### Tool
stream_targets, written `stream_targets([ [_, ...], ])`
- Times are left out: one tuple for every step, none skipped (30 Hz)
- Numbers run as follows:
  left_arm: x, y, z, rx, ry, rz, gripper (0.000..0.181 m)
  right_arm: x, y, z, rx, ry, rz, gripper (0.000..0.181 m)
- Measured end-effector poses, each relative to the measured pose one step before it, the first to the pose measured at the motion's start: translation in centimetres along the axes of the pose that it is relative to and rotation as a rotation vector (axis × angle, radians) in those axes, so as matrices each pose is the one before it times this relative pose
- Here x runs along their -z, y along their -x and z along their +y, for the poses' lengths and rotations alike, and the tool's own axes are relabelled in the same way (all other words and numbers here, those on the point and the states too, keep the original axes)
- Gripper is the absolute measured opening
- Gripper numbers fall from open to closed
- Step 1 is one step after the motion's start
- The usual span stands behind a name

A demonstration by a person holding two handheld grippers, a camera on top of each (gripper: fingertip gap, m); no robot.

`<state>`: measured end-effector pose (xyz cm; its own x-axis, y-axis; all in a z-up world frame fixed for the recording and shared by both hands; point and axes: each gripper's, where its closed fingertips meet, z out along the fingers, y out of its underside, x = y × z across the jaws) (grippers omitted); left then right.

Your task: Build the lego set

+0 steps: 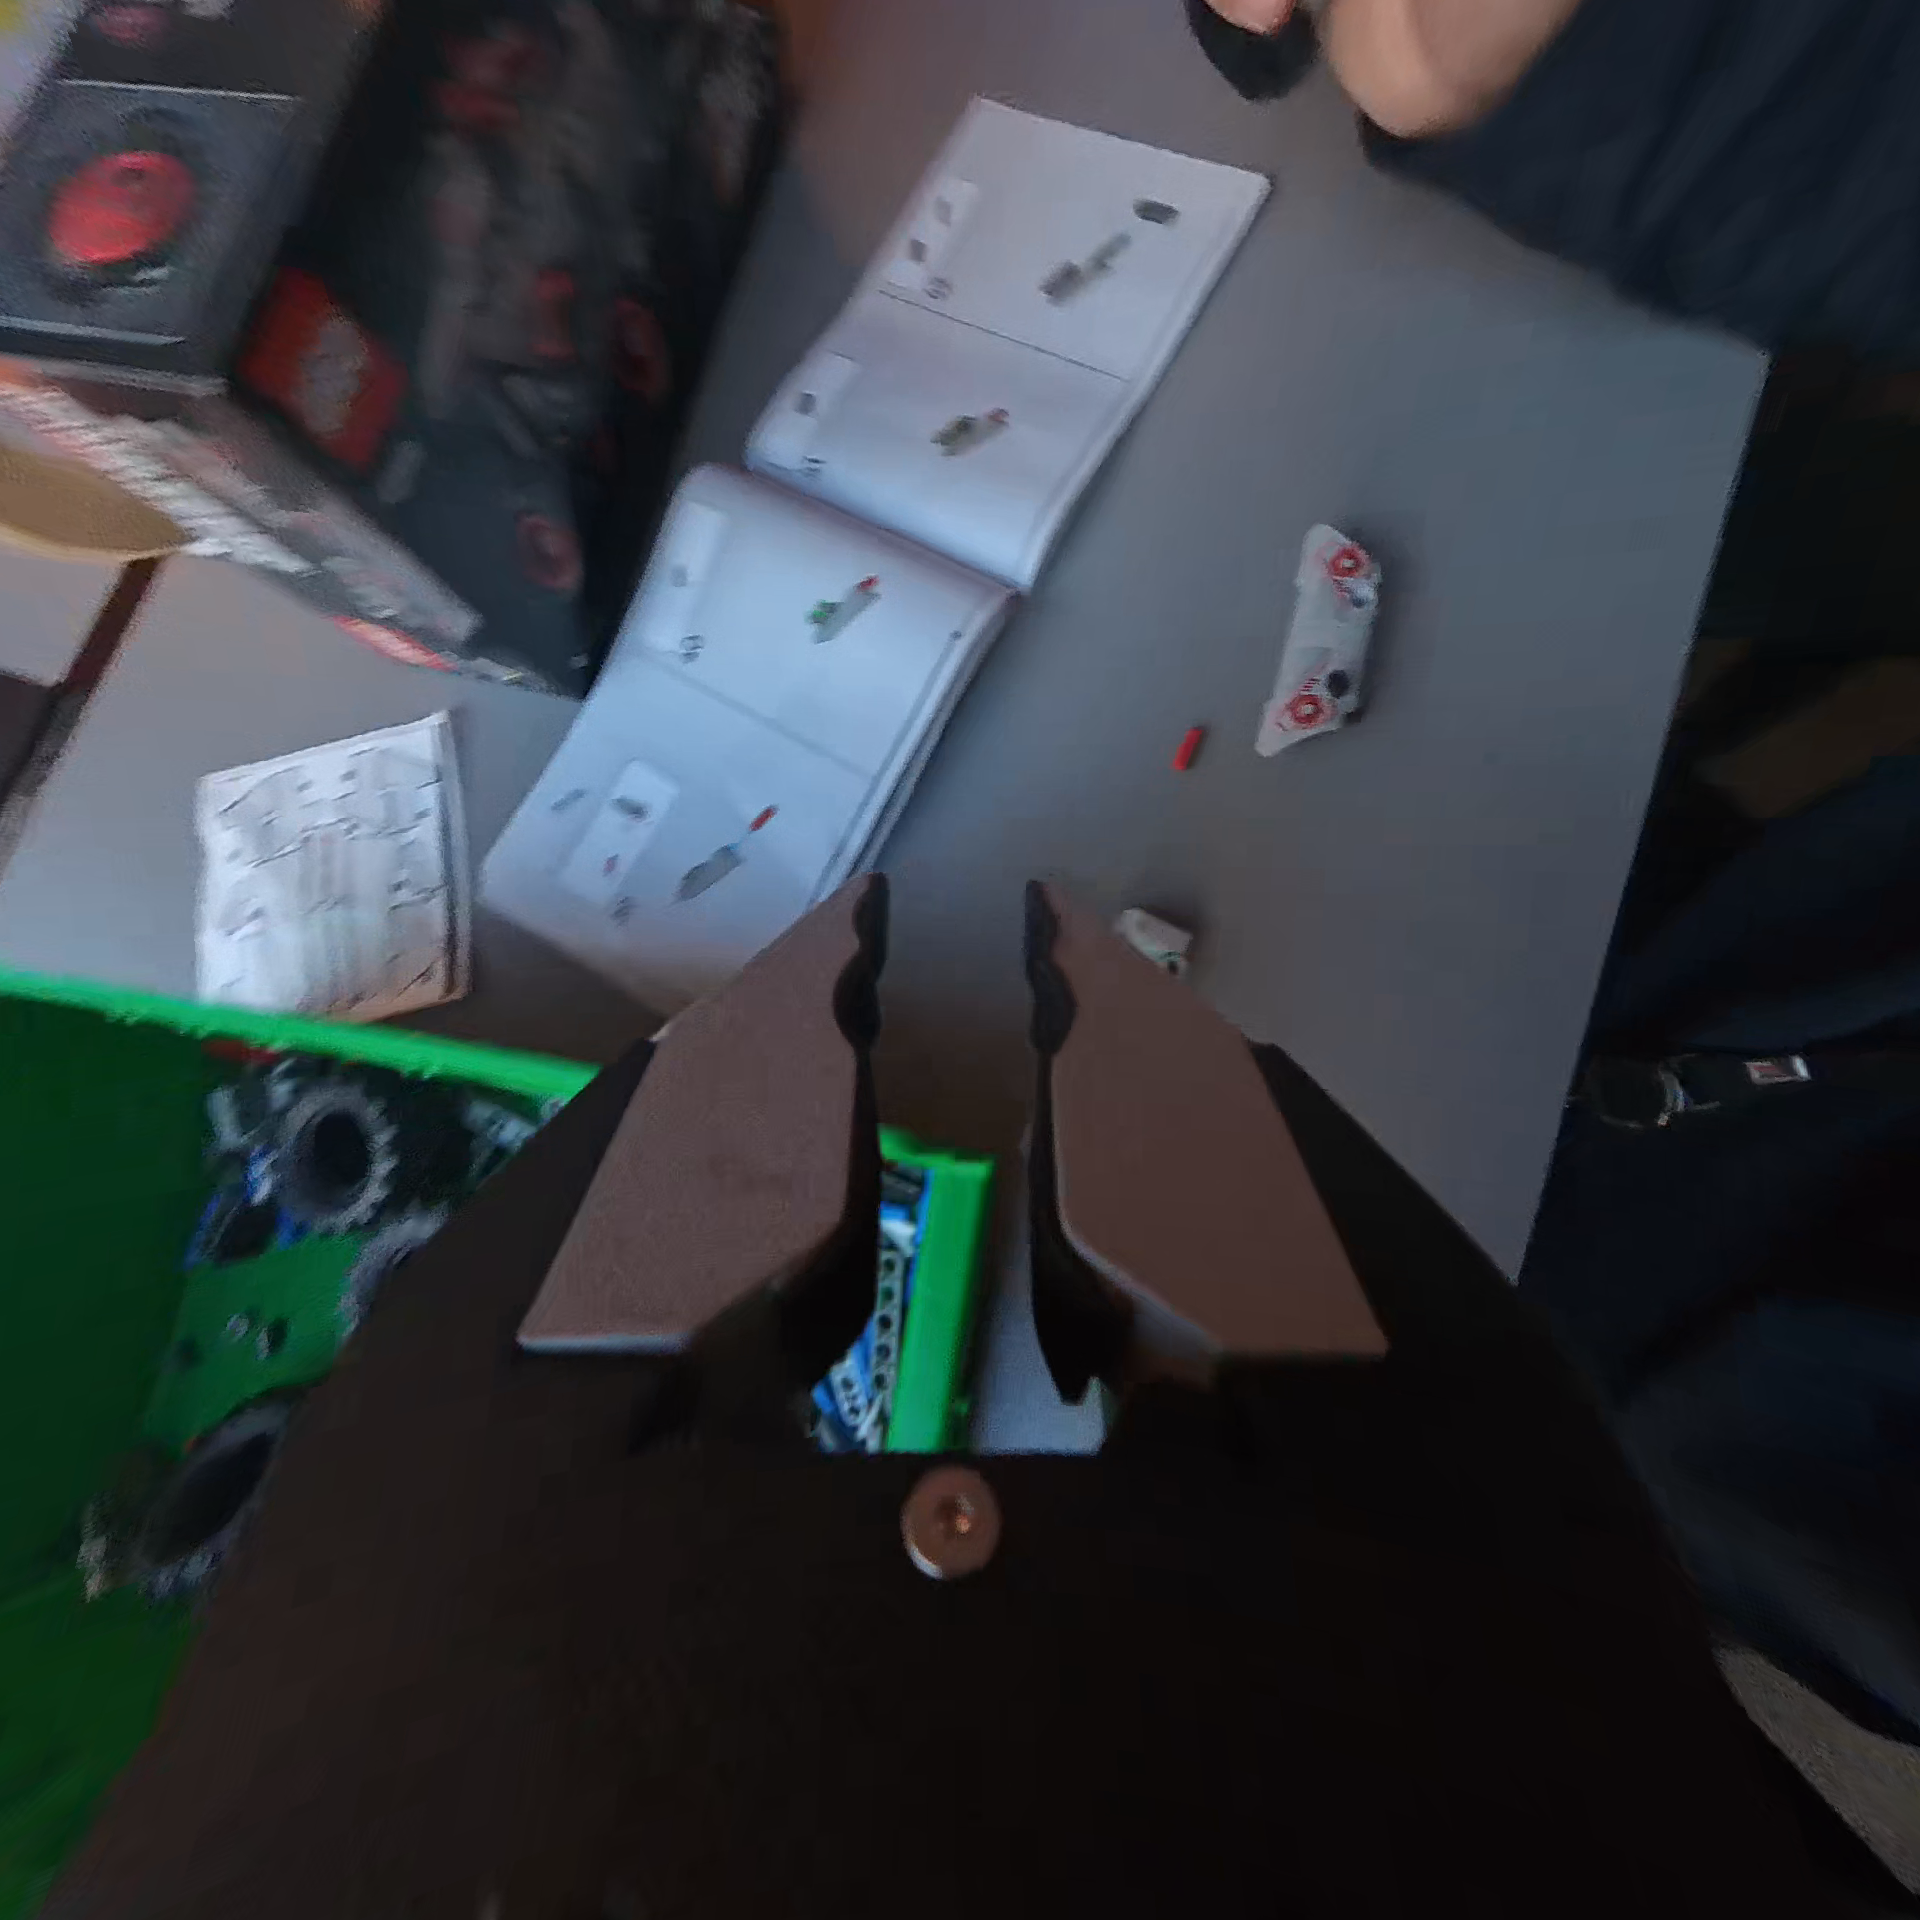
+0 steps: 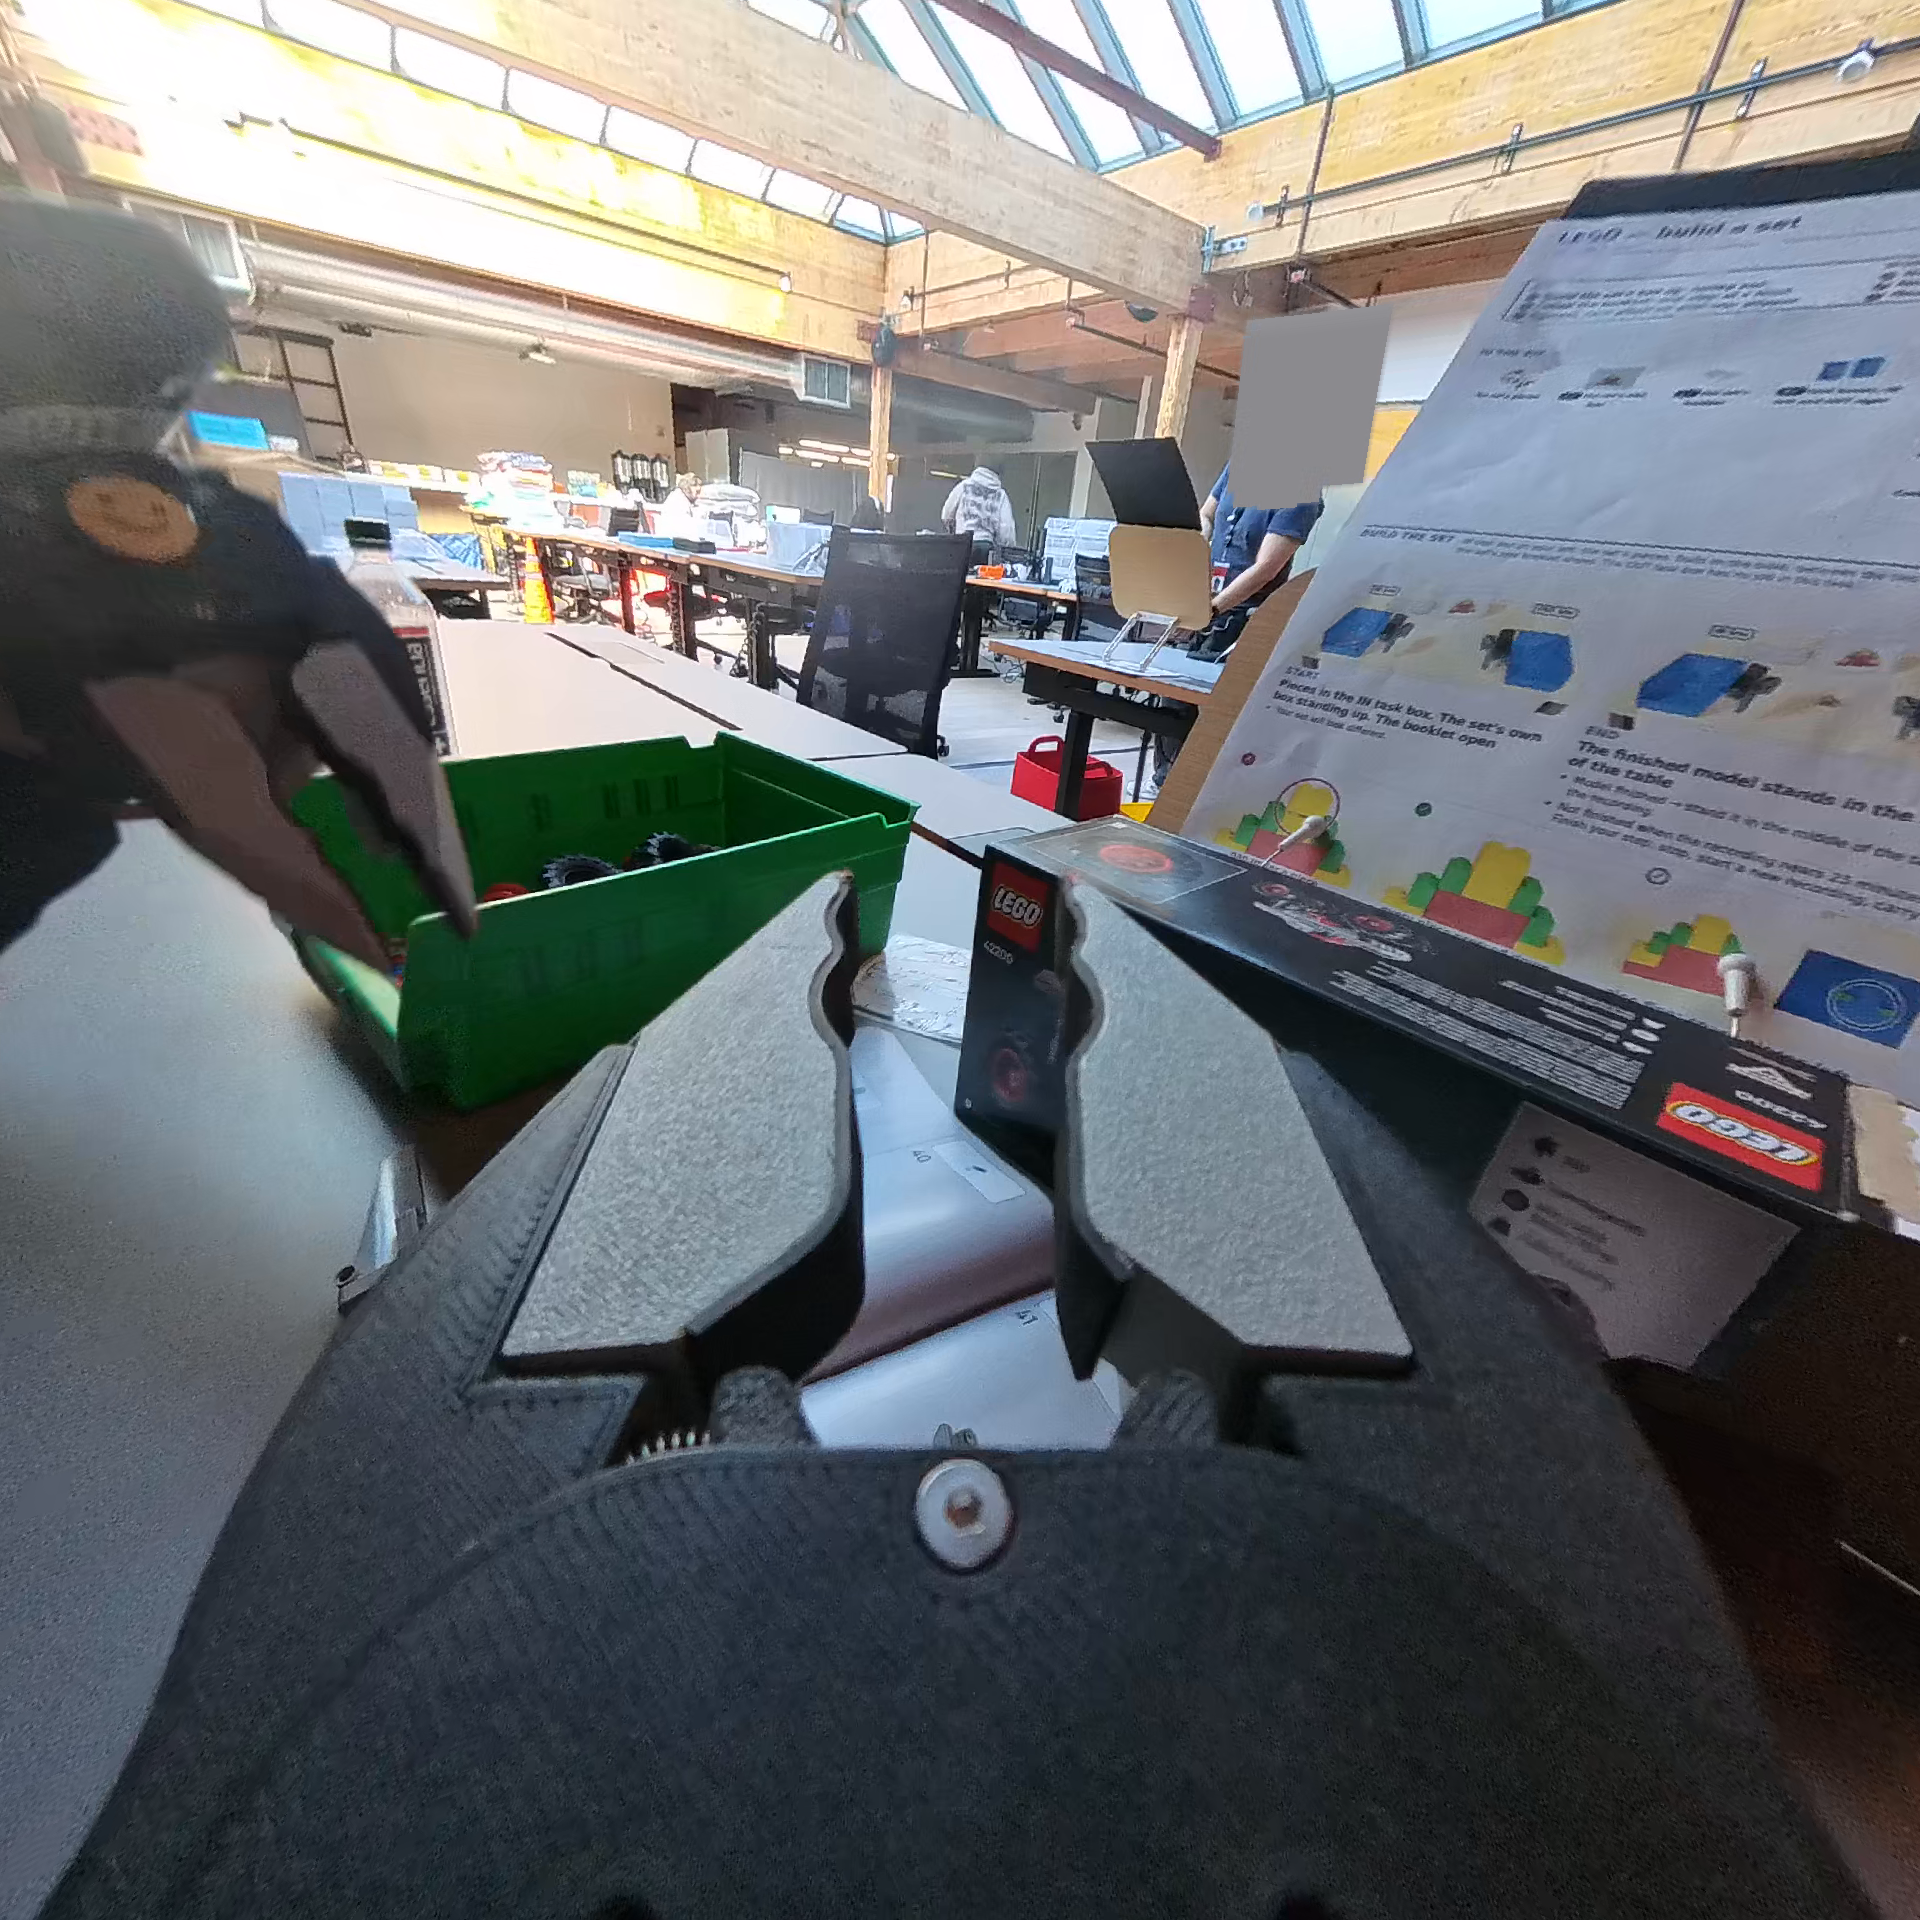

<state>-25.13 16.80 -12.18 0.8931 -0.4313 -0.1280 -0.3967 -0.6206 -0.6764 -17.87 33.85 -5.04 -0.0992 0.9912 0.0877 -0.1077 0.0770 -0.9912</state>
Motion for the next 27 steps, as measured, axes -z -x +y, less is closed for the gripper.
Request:
stream_targets([
  [0.686,1.050,0.223,0.0141,-0.0157,-0.0340,0.030,-0.212,0.130,0.336,-0.0023,0.0120,-0.0059,0.035],
  [0.470,1.111,0.133,0.0068,-0.0138,-0.0423,0.034,-0.263,0.143,0.413,-0.0040,0.0145,-0.0064,0.035],
  [0.356,1.030,-0.090,-0.0047,-0.0241,-0.0439,0.036,-0.277,0.181,0.417,-0.0042,0.0145,-0.0079,0.035],
  [0.351,0.841,-0.342,-0.0118,-0.0398,-0.0354,0.035,-0.269,0.205,0.373,-0.0017,0.0127,-0.0081,0.035],
  [0.420,0.708,-0.525,-0.0089,-0.0518,-0.0258,0.031,-0.244,0.212,0.335,0.0012,0.0122,-0.0065,0.035],
  [0.503,0.680,-0.498,-0.0062,-0.0506,-0.0181,0.028,-0.247,0.180,0.334,0.0043,0.0126,-0.0045,0.035],
  [0.594,0.852,-0.439,-0.0050,-0.0496,-0.0238,0.028,-0.225,0.145,0.332,0.0062,0.0136,-0.0022,0.035],
  [0.675,1.157,-0.436,-0.0006,-0.0549,-0.0395,0.028,-0.221,0.091,0.343,0.0066,0.0138,-0.0006,0.035],
  [0.689,1.082,-0.396,0.0019,-0.0581,-0.0346,0.028,-0.204,0.062,0.340,0.0053,0.0131,0.0003,0.035],
  [0.660,0.822,-0.260,0.0076,-0.0509,-0.0209,0.028,-0.189,0.029,0.331,0.0025,0.0116,0.0002,0.035],
  [0.582,0.713,-0.113,0.0142,-0.0388,-0.0169,0.028,-0.188,0.024,0.305,-0.0011,0.0095,-0.0017,0.035],
  [0.487,0.609,0.037,0.0135,-0.0259,-0.0147,0.028,-0.175,0.045,0.273,-0.0047,0.0076,-0.0047,0.035],
  [0.382,0.615,0.094,0.0141,-0.0202,-0.0196,0.028,-0.169,0.079,0.239,-0.0076,0.0066,-0.0073,0.034],
  [0.268,0.623,0.072,0.0209,-0.0234,-0.0230,0.028,-0.165,0.095,0.213,-0.0085,0.0055,-0.0088,0.034],
  [0.163,0.511,0.146,0.0256,-0.0194,-0.0157,0.029,-0.160,0.116,0.169,-0.0073,0.0040,-0.0090,0.034],
  [0.082,0.393,0.223,0.0241,-0.0085,-0.0071,0.029,-0.153,0.117,0.147,-0.0051,0.0041,-0.0082,0.034],
  [-0.003,0.397,0.170,0.0262,-0.0062,-0.0085,0.029,-0.148,0.112,0.175,-0.0030,0.0056,-0.0069,0.035],
  [-0.064,0.298,0.214,0.0179,-0.0011,-0.0031,0.029,-0.160,0.086,0.181,-0.0018,0.0070,-0.0054,0.035],
  [-0.091,0.352,0.290,0.0151,0.0064,-0.0086,0.029,-0.135,0.071,0.177,-0.0013,0.0067,-0.0035,0.035],
  [-0.143,0.247,0.257,0.0169,0.0033,-0.0057,0.029,-0.114,0.035,0.139,-0.0011,0.0037,-0.0019,0.035],
  [-0.178,-0.050,0.220,0.0146,0.0026,0.0106,0.029,-0.093,0.034,0.109,-0.0015,0.0020,-0.0027,0.035],
  [-0.185,-0.160,0.265,0.0092,0.0094,0.0142,0.029,-0.086,0.030,0.134,-0.0030,0.0038,-0.0032,0.034],
  [-0.147,0.030,0.205,0.0076,0.0093,0.0001,0.029,-0.084,-0.011,0.143,-0.0043,0.0044,-0.0026,0.034],
  [-0.113,-0.012,0.149,0.0039,0.0069,0.0001,0.030,-0.079,0.002,0.085,-0.0054,0.0008,-0.0027,0.034],
  [-0.074,-0.165,0.147,-0.0010,0.0100,0.0103,0.030,-0.083,0.011,0.039,-0.0073,-0.0020,-0.0037,0.034],
  [-0.019,0.015,0.064,0.0010,0.0057,-0.0027,0.030,-0.101,0.048,0.059,-0.0078,-0.0002,-0.0059,0.034],
  [0.022,0.055,-0.081,0.0006,-0.0066,-0.0066,0.029,-0.102,0.082,0.122,-0.0053,0.0032,-0.0055,0.034],
])
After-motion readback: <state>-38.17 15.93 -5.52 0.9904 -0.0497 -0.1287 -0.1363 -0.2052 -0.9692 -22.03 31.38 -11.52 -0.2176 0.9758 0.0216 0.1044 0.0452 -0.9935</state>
